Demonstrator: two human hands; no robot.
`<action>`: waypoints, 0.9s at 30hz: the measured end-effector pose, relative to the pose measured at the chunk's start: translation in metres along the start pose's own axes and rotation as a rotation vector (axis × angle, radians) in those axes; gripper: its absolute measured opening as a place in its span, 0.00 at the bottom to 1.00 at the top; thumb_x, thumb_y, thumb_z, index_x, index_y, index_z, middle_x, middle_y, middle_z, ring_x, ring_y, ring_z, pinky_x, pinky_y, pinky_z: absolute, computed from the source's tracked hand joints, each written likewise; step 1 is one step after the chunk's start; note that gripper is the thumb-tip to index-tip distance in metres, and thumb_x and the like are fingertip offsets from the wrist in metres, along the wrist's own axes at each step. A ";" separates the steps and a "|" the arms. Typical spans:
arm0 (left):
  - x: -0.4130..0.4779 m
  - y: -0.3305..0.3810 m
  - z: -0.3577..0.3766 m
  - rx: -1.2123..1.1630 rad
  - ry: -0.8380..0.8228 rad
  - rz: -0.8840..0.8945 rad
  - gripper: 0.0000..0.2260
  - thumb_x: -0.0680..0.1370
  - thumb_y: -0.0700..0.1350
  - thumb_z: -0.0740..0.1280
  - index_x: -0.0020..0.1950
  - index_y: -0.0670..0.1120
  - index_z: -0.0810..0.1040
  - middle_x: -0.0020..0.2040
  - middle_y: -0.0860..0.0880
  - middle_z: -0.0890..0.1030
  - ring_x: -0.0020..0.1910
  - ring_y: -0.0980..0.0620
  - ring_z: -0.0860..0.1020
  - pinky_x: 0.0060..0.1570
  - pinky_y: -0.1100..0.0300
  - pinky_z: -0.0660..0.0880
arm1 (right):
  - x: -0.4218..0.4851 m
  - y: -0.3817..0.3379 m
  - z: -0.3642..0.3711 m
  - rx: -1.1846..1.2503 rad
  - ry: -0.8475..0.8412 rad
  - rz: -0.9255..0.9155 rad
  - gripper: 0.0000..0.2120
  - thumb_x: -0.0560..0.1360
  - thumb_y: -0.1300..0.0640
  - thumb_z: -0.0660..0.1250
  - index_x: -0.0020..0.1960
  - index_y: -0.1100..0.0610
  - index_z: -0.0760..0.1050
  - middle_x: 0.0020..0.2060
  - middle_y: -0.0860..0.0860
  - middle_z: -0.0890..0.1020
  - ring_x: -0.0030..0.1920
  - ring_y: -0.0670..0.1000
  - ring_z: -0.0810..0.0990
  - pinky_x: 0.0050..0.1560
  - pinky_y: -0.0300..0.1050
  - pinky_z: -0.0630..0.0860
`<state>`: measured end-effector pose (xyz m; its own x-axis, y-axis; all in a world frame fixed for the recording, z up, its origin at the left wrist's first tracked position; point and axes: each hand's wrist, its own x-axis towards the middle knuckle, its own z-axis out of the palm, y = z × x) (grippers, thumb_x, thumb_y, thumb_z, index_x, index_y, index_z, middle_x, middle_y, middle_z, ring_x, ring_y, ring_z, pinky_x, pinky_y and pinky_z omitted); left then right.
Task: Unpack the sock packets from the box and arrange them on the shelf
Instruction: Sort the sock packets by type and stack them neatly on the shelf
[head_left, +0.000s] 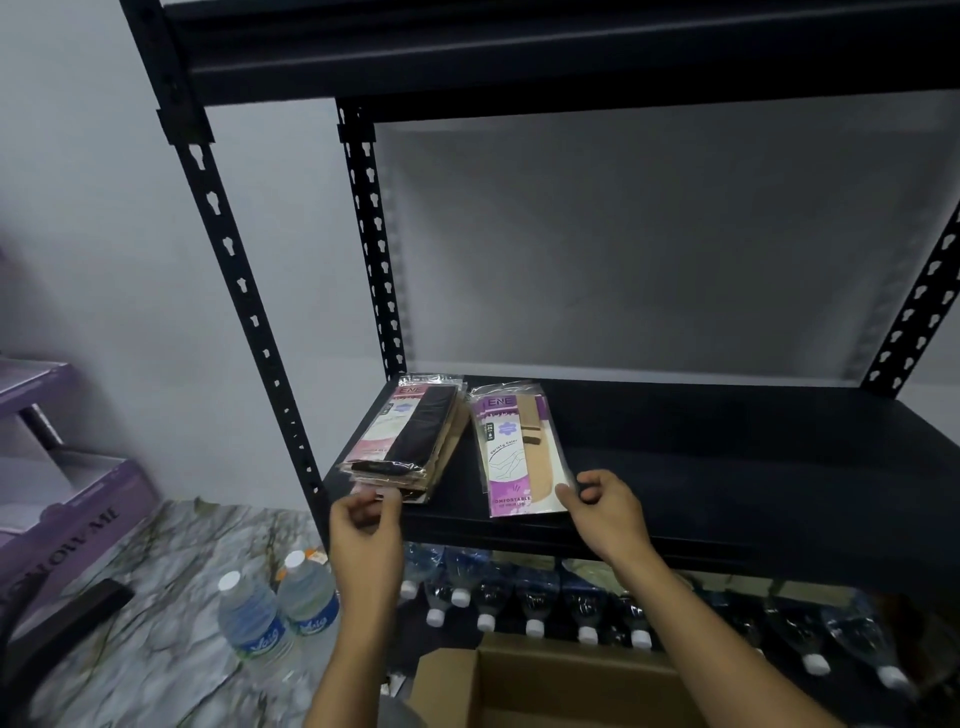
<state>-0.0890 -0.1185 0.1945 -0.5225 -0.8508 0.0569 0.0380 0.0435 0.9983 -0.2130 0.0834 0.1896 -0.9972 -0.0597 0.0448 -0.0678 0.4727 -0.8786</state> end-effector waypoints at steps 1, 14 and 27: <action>0.006 0.007 -0.002 0.025 0.049 0.045 0.10 0.77 0.49 0.69 0.54 0.47 0.73 0.47 0.49 0.78 0.49 0.46 0.78 0.49 0.51 0.75 | 0.002 -0.001 0.000 -0.007 0.000 -0.005 0.18 0.72 0.52 0.71 0.58 0.59 0.74 0.49 0.55 0.77 0.43 0.50 0.76 0.41 0.38 0.69; 0.078 0.057 -0.003 0.672 -0.218 0.062 0.19 0.75 0.49 0.71 0.62 0.40 0.77 0.58 0.40 0.81 0.45 0.48 0.77 0.28 0.63 0.68 | 0.020 -0.016 0.010 -0.096 -0.069 0.054 0.18 0.69 0.56 0.75 0.54 0.62 0.75 0.46 0.53 0.78 0.45 0.51 0.76 0.41 0.39 0.70; 0.084 0.081 -0.017 0.731 -0.329 -0.119 0.10 0.72 0.43 0.76 0.44 0.38 0.79 0.40 0.43 0.79 0.31 0.50 0.73 0.23 0.61 0.68 | 0.017 -0.026 0.001 0.218 -0.090 0.166 0.15 0.69 0.65 0.73 0.53 0.57 0.72 0.50 0.56 0.81 0.46 0.53 0.81 0.38 0.41 0.76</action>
<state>-0.1155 -0.1951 0.2802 -0.7158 -0.6787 -0.1641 -0.5409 0.3904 0.7450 -0.2284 0.0697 0.2128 -0.9867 -0.0798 -0.1417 0.1138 0.2831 -0.9523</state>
